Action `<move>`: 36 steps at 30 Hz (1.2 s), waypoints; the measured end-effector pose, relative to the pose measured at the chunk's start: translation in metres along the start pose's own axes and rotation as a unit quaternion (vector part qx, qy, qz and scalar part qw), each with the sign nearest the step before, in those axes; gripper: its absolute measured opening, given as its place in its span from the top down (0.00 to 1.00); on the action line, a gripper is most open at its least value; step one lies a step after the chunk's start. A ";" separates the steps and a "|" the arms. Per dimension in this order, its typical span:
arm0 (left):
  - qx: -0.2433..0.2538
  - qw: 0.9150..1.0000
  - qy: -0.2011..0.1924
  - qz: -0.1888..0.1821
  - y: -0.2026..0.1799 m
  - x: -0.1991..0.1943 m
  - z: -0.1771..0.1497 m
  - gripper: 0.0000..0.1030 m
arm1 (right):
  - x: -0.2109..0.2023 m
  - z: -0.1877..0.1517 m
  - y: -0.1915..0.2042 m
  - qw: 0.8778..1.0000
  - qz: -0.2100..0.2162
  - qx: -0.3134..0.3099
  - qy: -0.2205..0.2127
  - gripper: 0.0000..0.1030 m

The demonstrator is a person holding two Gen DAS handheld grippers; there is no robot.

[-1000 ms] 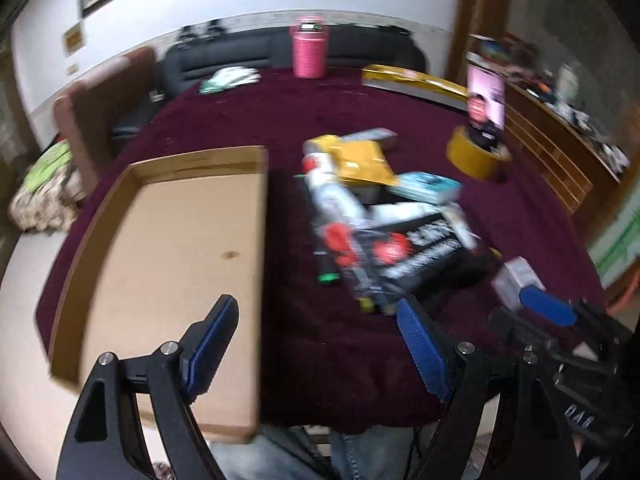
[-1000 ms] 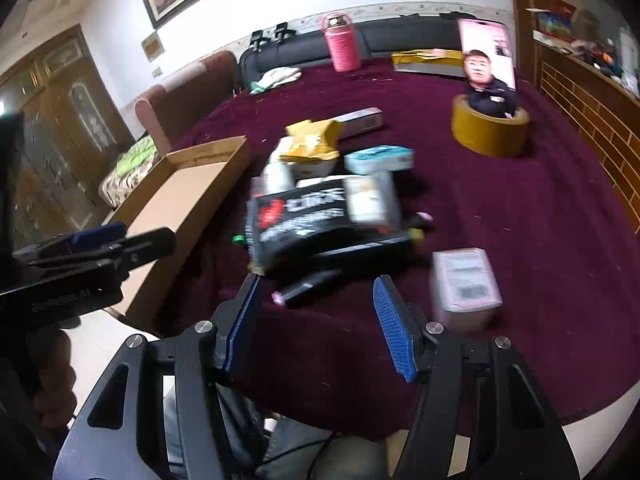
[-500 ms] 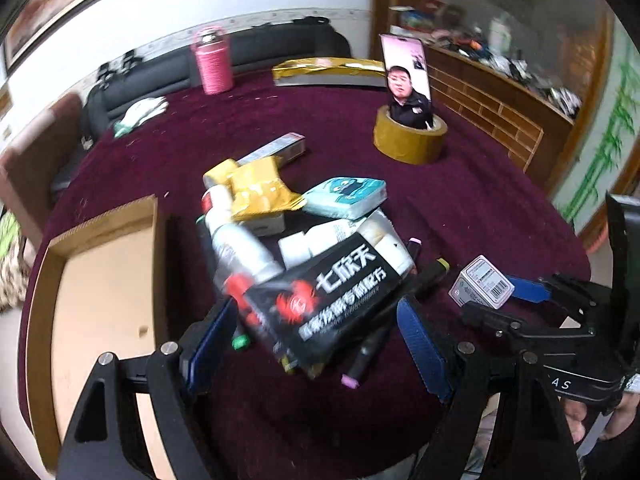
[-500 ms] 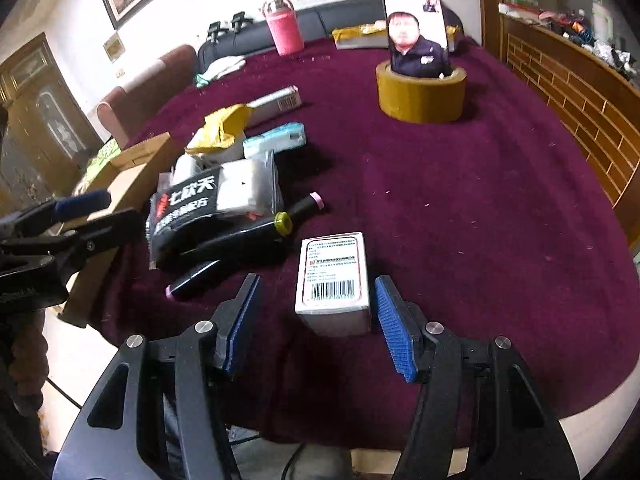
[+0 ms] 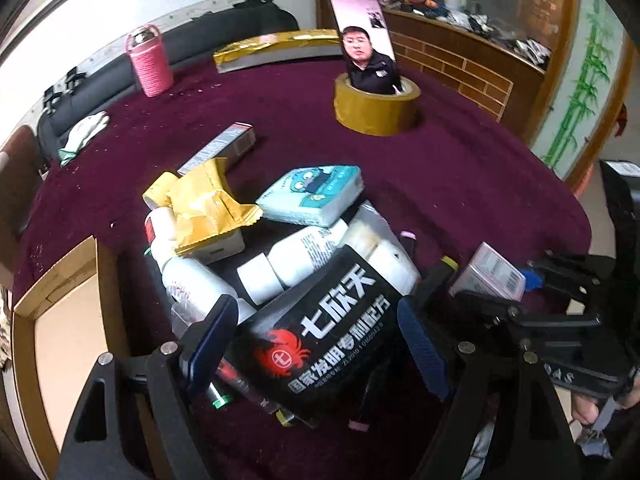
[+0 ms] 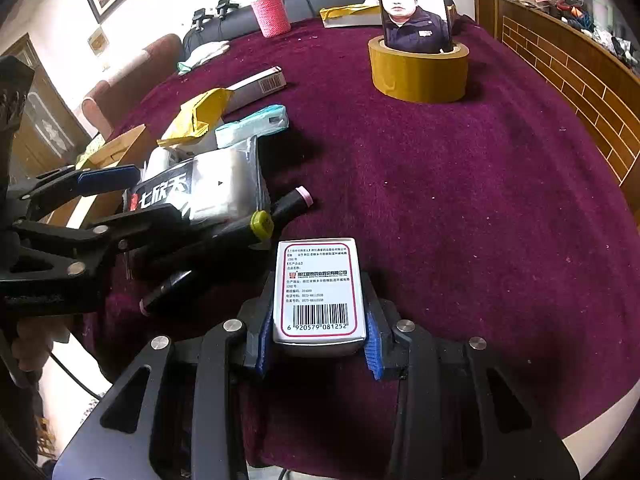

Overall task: Organize objects
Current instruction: 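Grasp the black-and-white packet with the left gripper while the right holds the box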

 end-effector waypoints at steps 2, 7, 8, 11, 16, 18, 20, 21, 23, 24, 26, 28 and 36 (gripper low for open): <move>0.008 1.000 0.005 -0.012 -0.002 -0.002 -0.002 0.20 | -0.001 -0.001 -0.002 1.000 0.006 0.007 -0.003 0.65; 0.042 0.998 0.023 0.043 -0.013 0.012 0.002 0.20 | 0.004 0.002 -0.002 1.000 0.009 0.011 -0.002 0.65; 0.038 0.998 0.029 0.037 -0.010 0.014 0.005 0.20 | 0.005 0.009 0.000 1.000 0.011 0.014 0.003 0.65; 0.026 0.999 0.041 0.025 0.002 0.018 0.010 0.20 | 0.003 0.003 -0.004 1.000 0.021 0.015 0.000 0.65; 0.012 0.999 0.046 -0.001 0.008 0.025 0.015 0.25 | 0.002 0.003 -0.003 1.000 0.023 0.013 -0.003 0.65; 0.011 0.999 0.049 0.006 0.004 0.026 0.016 0.34 | 0.002 0.003 -0.001 1.000 0.019 0.006 -0.006 0.65; 0.018 0.998 0.054 -0.008 -0.001 0.027 0.016 0.45 | 0.001 0.003 0.000 1.000 0.017 0.005 -0.007 0.66; 0.017 0.998 0.053 -0.006 -0.002 0.026 0.015 0.46 | 0.001 0.003 0.000 1.000 0.018 0.004 -0.009 0.66; 0.023 0.999 0.043 -0.005 -0.004 0.024 0.013 0.46 | 0.001 0.003 0.000 1.000 0.018 0.001 -0.011 0.67; 0.022 0.999 0.045 -0.009 -0.004 0.025 0.014 0.46 | 0.001 0.003 0.000 1.000 0.018 0.000 -0.011 0.67; 0.020 0.998 0.050 -0.014 -0.002 0.028 0.016 0.46 | 0.002 0.004 0.000 1.000 0.019 0.001 -0.010 0.67; 0.019 0.998 0.052 -0.010 -0.002 0.029 0.019 0.56 | -0.002 0.007 -0.001 1.000 0.020 0.006 -0.009 0.67; -0.020 0.999 0.022 -0.043 0.004 -0.003 0.013 0.70 | -0.019 0.010 -0.001 0.999 0.021 0.009 -0.039 0.67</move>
Point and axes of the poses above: each gripper's, at about its wrist camera, not at the fingertips, and x roughly the way its jaws point, y to its left, z to its top, the point moved 1 cm from there along x, roughly the way its jaws point, and after that the axes turned 12 degrees about y, right-handed, at the moved point
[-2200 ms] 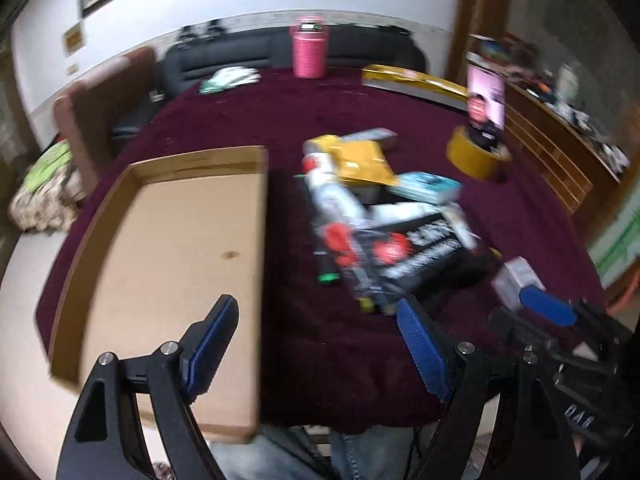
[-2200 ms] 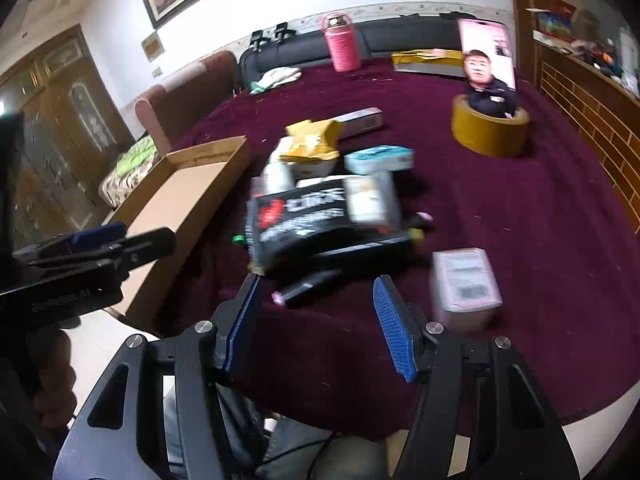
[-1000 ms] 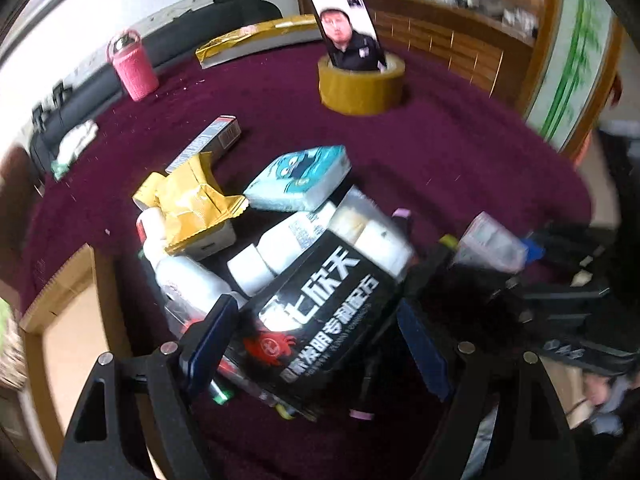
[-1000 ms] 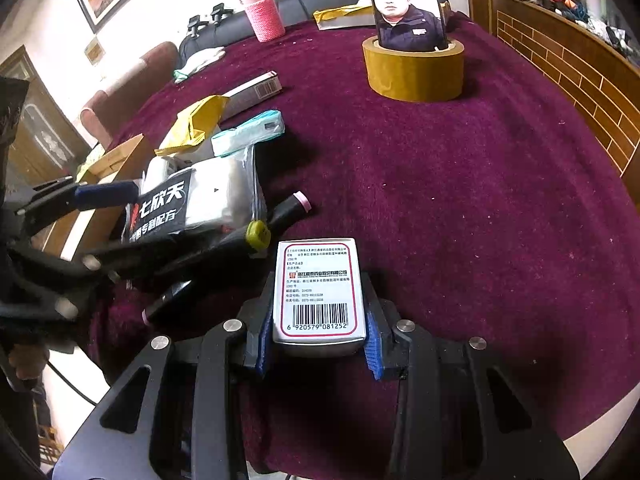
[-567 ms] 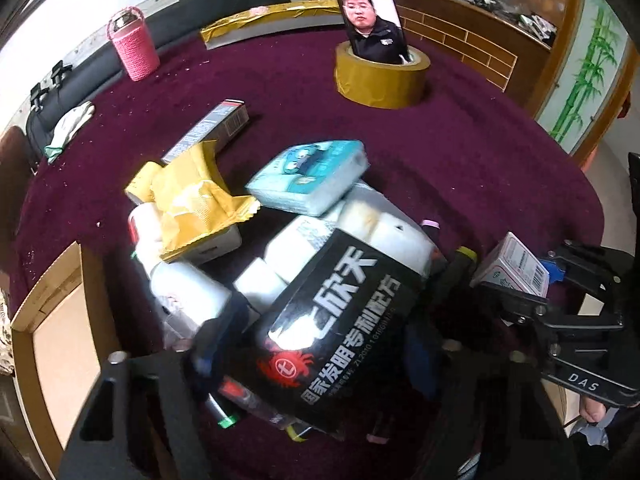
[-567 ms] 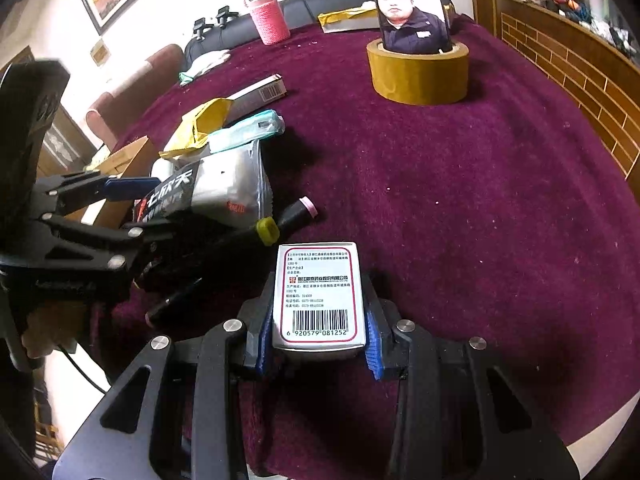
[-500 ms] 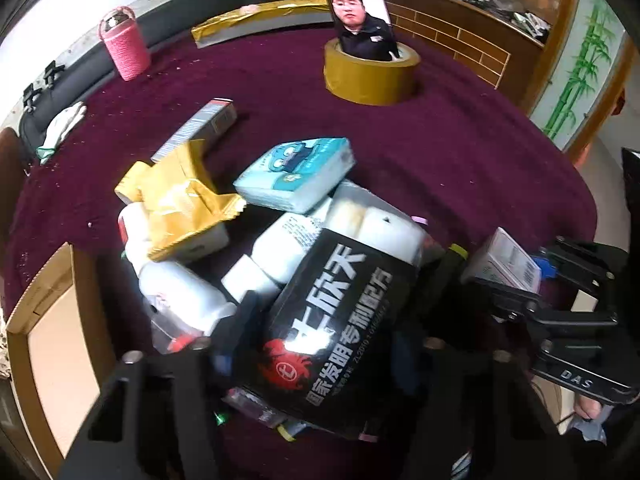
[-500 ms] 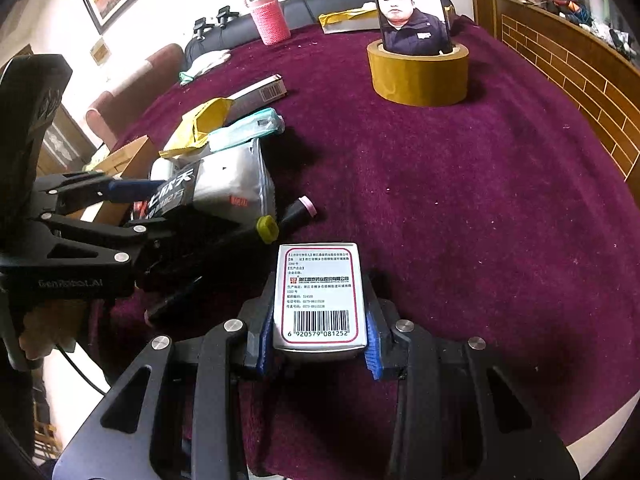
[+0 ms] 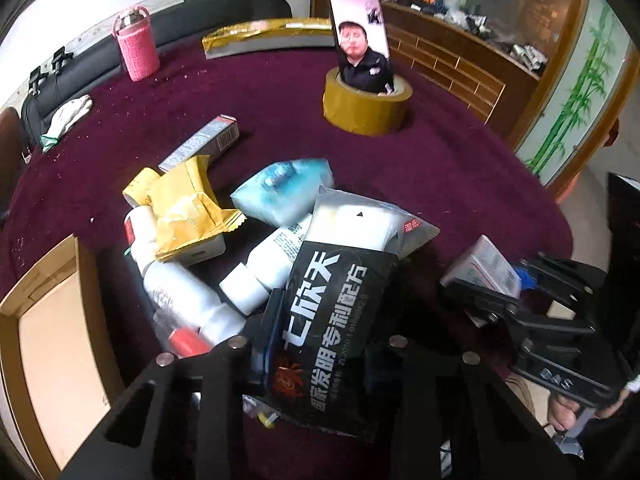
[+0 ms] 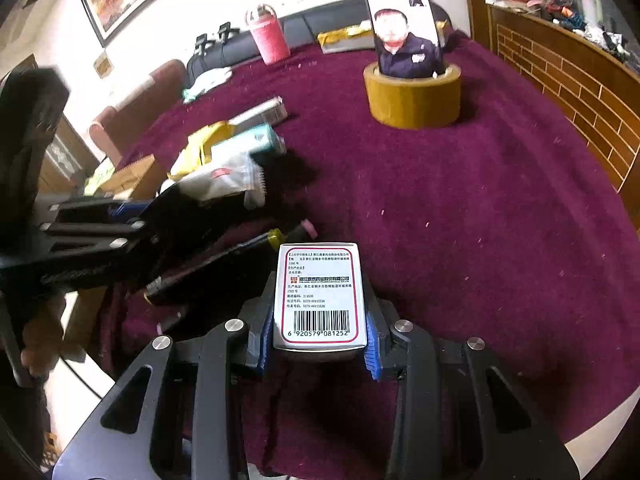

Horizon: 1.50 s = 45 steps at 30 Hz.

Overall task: Organize objects
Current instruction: 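Grasp the black-and-white packet with the left gripper while the right holds the box, then carry both items to the cardboard tray and open both grippers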

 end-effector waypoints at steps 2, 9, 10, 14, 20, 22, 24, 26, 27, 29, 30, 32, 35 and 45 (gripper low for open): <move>-0.024 1.000 -0.006 -0.013 0.007 -0.010 -0.009 0.70 | -0.003 0.003 0.005 1.000 -0.005 -0.006 -0.004 0.67; -0.137 0.987 -0.067 -0.041 0.048 -0.056 -0.052 0.70 | -0.010 0.001 0.038 0.999 0.019 -0.037 -0.011 0.67; -0.149 0.985 -0.075 -0.046 0.055 -0.061 -0.059 0.70 | -0.011 0.001 0.044 0.999 0.021 -0.042 -0.013 0.67; -0.218 0.970 -0.094 -0.051 0.093 -0.080 -0.092 0.70 | -0.013 0.004 0.075 0.996 0.053 -0.064 -0.013 0.67; -0.317 0.944 -0.089 -0.031 0.152 -0.089 -0.141 0.70 | 0.000 0.005 0.142 0.988 0.093 -0.124 0.004 0.67; -0.340 0.936 -0.086 -0.020 0.164 -0.087 -0.152 0.70 | 0.005 0.007 0.164 0.983 0.118 -0.142 0.018 0.67; -0.364 0.928 -0.073 -0.019 0.179 -0.081 -0.163 0.70 | 0.012 0.007 0.189 0.977 0.131 -0.165 0.031 0.67; -0.375 0.925 -0.064 -0.008 0.188 -0.077 -0.171 0.70 | 0.019 0.005 0.209 0.971 0.149 -0.183 0.045 0.67; -0.380 0.923 -0.058 -0.005 0.191 -0.075 -0.175 0.70 | 0.025 0.003 0.222 0.967 0.152 -0.197 0.052 0.67; -0.388 0.920 -0.053 -0.002 0.196 -0.073 -0.182 0.70 | 0.036 -0.004 0.242 0.962 0.148 -0.220 0.063 0.67; -0.391 0.919 -0.049 0.000 0.196 -0.071 -0.182 0.70 | 0.041 -0.006 0.249 0.961 0.145 -0.226 0.068 0.67; -0.395 0.918 -0.037 0.004 0.199 -0.067 -0.186 0.70 | 0.050 -0.012 0.263 0.957 0.142 -0.239 0.083 0.67; -0.402 0.915 -0.025 0.010 0.198 -0.062 -0.186 0.70 | 0.058 -0.019 0.280 0.952 0.135 -0.260 0.086 0.67; -0.406 0.913 -0.005 0.028 0.195 -0.057 -0.187 0.70 | 0.071 -0.022 0.291 0.948 0.096 -0.285 0.106 0.66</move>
Point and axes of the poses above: each gripper's, at about its wrist camera, not at the fingertips, and x roughly the way its jaws point, y to its left, z to its top, the point moved 1 cm from there along x, roughly the way its jaws point, and after that the axes turned 12 degrees about y, right-handed, at the moved point
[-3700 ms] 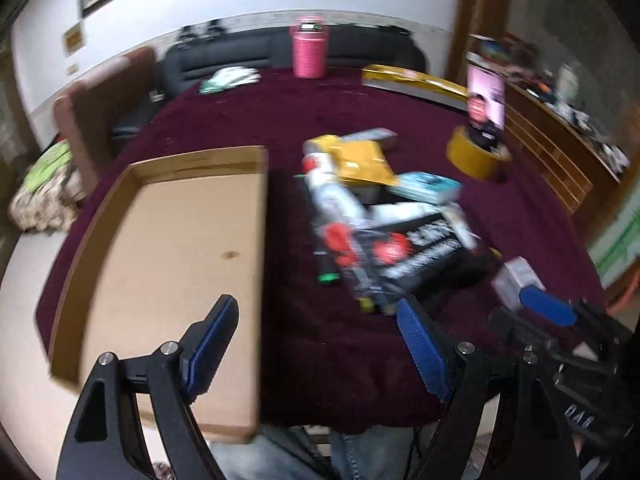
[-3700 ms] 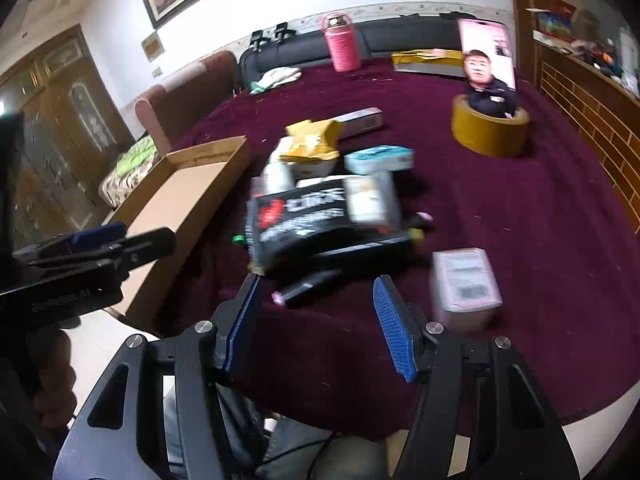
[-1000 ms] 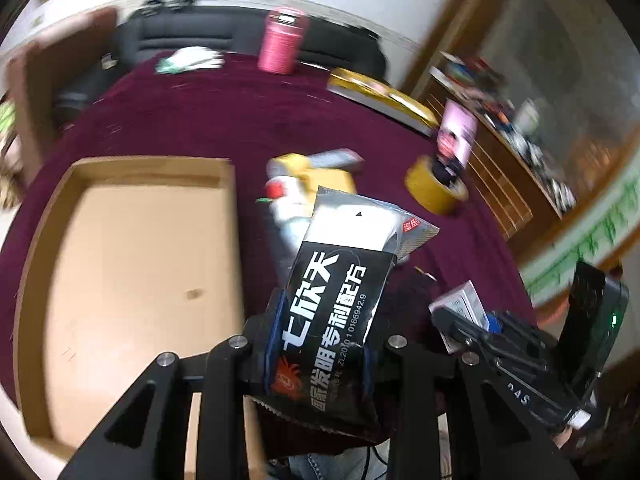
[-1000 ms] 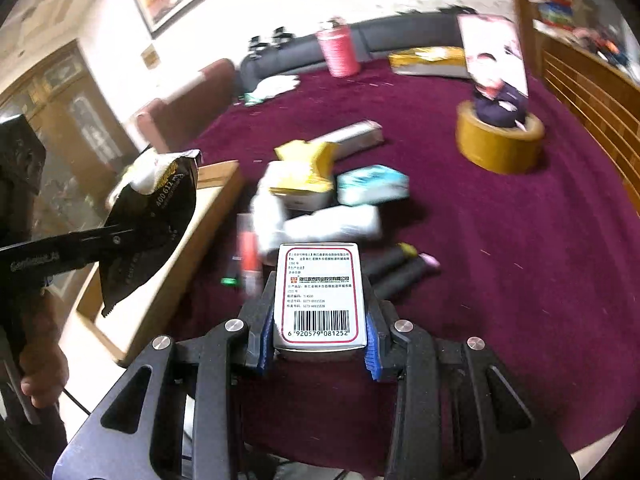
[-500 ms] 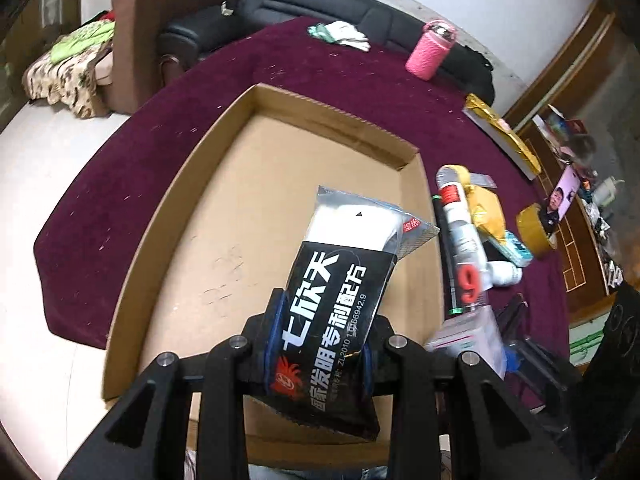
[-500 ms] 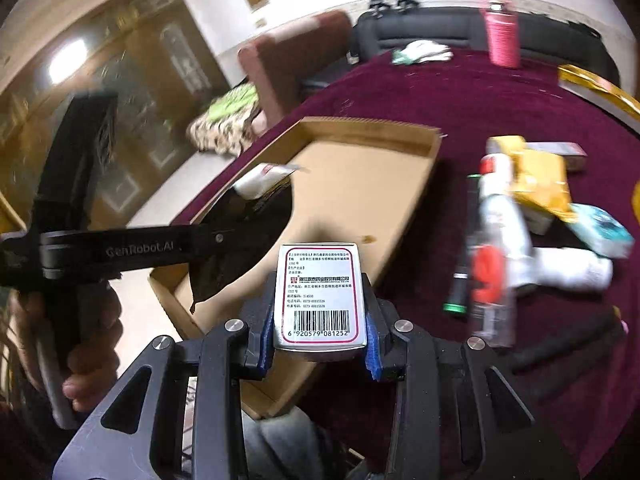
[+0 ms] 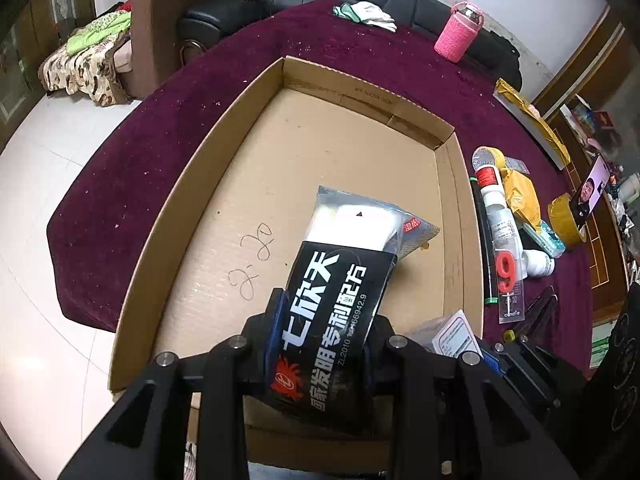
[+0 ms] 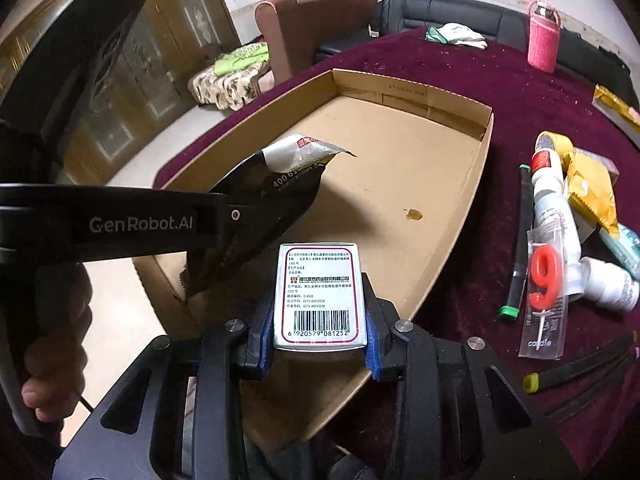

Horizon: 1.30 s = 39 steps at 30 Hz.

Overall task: Organize objects
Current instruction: 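Carry both items to the cardboard tray and open both grippers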

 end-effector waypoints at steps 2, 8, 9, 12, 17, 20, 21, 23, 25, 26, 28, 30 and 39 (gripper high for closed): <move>0.002 1.000 0.003 0.003 -0.002 0.002 0.000 0.70 | -0.001 -0.002 -0.002 1.000 0.004 0.007 0.001 0.66; 0.008 1.000 -0.006 0.002 -0.003 0.002 -0.002 0.66 | -0.001 0.000 -0.007 1.000 0.013 0.014 -0.002 0.65; 0.011 1.000 -0.006 0.002 -0.004 0.001 -0.003 0.63 | -0.001 0.001 -0.007 1.000 0.015 0.017 -0.001 0.65; 0.020 1.000 -0.019 -0.001 -0.007 -0.003 -0.005 0.49 | -0.001 0.001 -0.009 0.999 0.026 0.020 -0.001 0.63; 0.013 0.999 -0.046 -0.021 -0.008 -0.016 -0.006 0.35 | -0.009 -0.002 -0.013 0.999 0.040 0.028 -0.009 0.60; 0.016 0.998 -0.056 -0.029 -0.013 -0.021 -0.006 0.35 | -0.018 -0.006 -0.017 0.999 0.037 0.032 -0.014 0.55; 0.018 0.998 -0.058 -0.032 -0.015 -0.023 -0.006 0.35 | -0.022 -0.008 -0.018 0.998 0.040 0.034 -0.016 0.55; 0.022 0.997 -0.059 -0.035 -0.021 -0.025 -0.006 0.35 | -0.032 -0.013 -0.024 0.998 0.041 0.039 -0.027 0.53; 0.033 0.997 -0.066 -0.037 -0.029 -0.027 -0.007 0.35 | -0.040 -0.018 -0.033 0.997 0.041 0.053 -0.036 0.49; 0.040 0.996 -0.069 -0.033 -0.036 -0.028 -0.008 0.35 | -0.043 -0.021 -0.039 0.996 0.044 0.061 -0.039 0.49; 0.050 0.996 -0.068 -0.035 -0.045 -0.027 -0.009 0.35 | -0.047 -0.026 -0.051 0.996 0.034 0.075 -0.040 0.49; 0.060 0.996 -0.062 -0.038 -0.056 -0.025 -0.011 0.35 | -0.051 -0.033 -0.064 0.995 0.020 0.092 -0.041 0.49; 0.117 0.991 -0.058 -0.042 -0.109 -0.016 -0.026 0.35 | -0.062 -0.065 -0.116 0.986 -0.018 0.158 -0.039 0.49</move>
Point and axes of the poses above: each gripper's, at about its wrist camera, not at the fingertips, and x roughly the way its jaws point, y to its left, z to its top, the point moved 1 cm from there along x, roughly the way its jaws point, and after that the axes turned 12 degrees about y, right-handed, at the moved point
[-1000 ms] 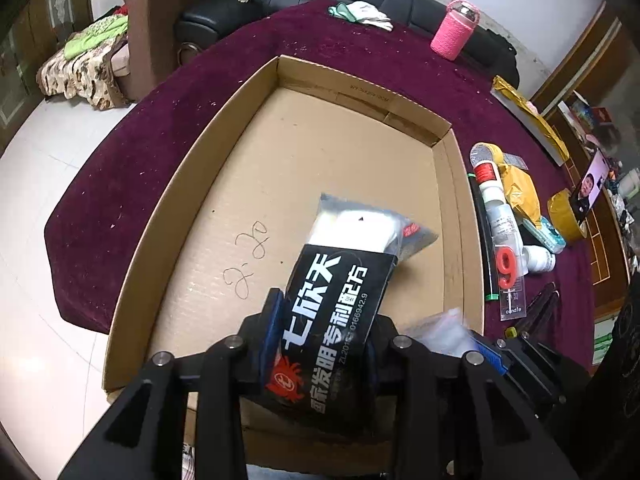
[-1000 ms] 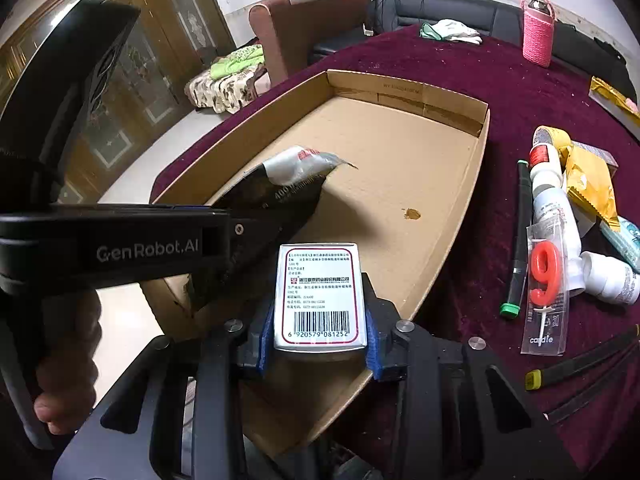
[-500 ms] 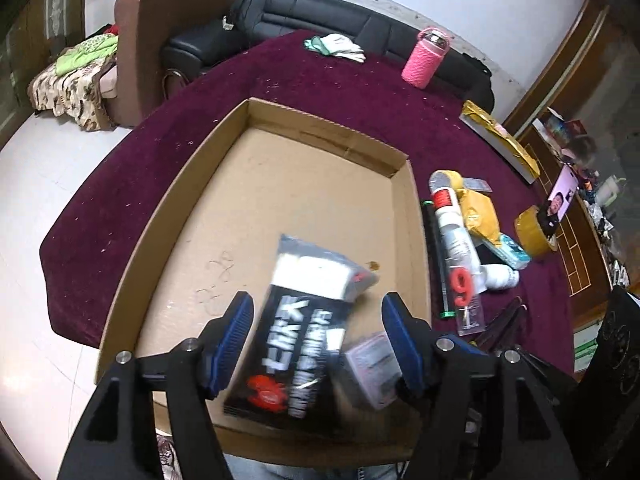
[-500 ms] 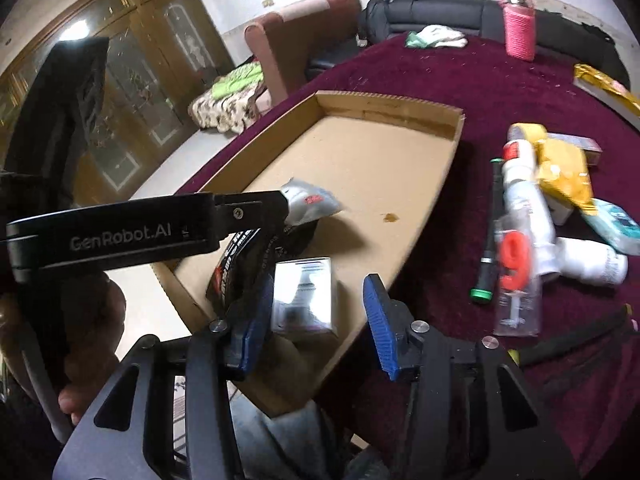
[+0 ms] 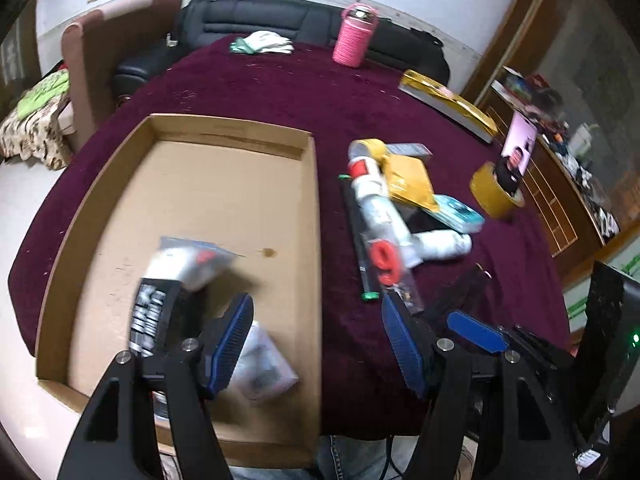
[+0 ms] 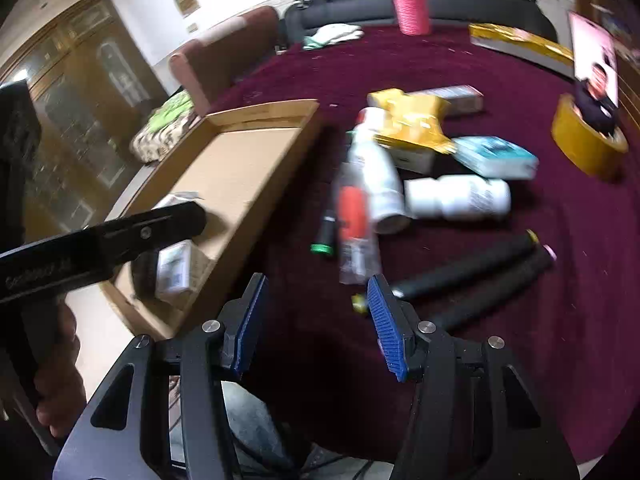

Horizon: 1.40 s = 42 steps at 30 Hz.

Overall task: Organize objects
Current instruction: 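Carry both items to the cardboard tray and open both grippers, then grasp a black marker with the right gripper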

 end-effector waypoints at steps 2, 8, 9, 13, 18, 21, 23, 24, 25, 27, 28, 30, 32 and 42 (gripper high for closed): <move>0.012 1.000 -0.002 0.001 -0.010 0.001 -0.002 0.35 | 0.000 -0.003 -0.009 1.000 -0.012 0.016 0.004 0.49; 0.038 0.999 0.006 0.007 -0.031 0.008 -0.006 0.35 | 0.000 -0.009 -0.023 0.999 -0.027 0.041 0.012 0.49; 0.040 0.999 0.007 0.005 -0.032 0.009 -0.006 0.35 | -0.001 -0.010 -0.023 0.998 -0.031 0.044 0.012 0.49; 0.046 0.999 0.012 0.005 -0.037 0.012 -0.008 0.35 | 0.001 -0.013 -0.029 0.998 -0.028 0.054 0.016 0.49; 0.044 0.999 0.016 0.000 -0.039 0.012 -0.009 0.35 | 0.002 -0.018 -0.035 0.997 -0.036 0.066 0.019 0.49; 0.055 0.998 0.003 0.007 -0.044 0.009 -0.009 0.35 | -0.002 -0.023 -0.052 0.994 -0.050 0.099 0.011 0.49; 0.061 0.998 0.006 0.007 -0.047 0.012 -0.009 0.35 | -0.005 -0.026 -0.062 0.992 -0.053 0.115 0.012 0.49; 0.061 0.998 0.009 0.005 -0.047 0.013 -0.008 0.35 | -0.004 -0.028 -0.069 0.991 -0.050 0.126 0.014 0.50; 0.061 0.998 0.012 0.002 -0.047 0.014 -0.008 0.35 | -0.003 -0.028 -0.076 0.989 -0.050 0.136 0.019 0.50; 0.065 0.998 0.007 -0.003 -0.047 0.014 -0.009 0.35 | -0.002 -0.029 -0.084 0.988 -0.040 0.146 0.023 0.50; 0.065 0.998 0.006 0.000 -0.046 0.014 -0.009 0.35 | -0.002 -0.027 -0.088 0.988 -0.037 0.149 0.023 0.50; 0.064 0.998 0.007 -0.001 -0.043 0.015 -0.009 0.35 | -0.001 -0.022 -0.090 0.987 -0.039 0.153 0.022 0.50; 0.062 0.998 0.014 -0.002 -0.041 0.017 -0.007 0.35 | 0.002 -0.012 -0.091 0.986 -0.049 0.159 0.021 0.50; 0.113 0.994 0.000 0.000 -0.063 0.020 0.007 0.35 | 0.002 0.007 -0.119 0.975 -0.132 0.177 0.024 0.81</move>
Point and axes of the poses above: each gripper's, at about its wrist camera, not at the fingertips, and x roughly the way its jaws point, y to its left, z to its top, the point moved 1 cm from there along x, roughly the way its jaws point, and after that the axes turned 12 degrees about y, right-handed, at the moved point
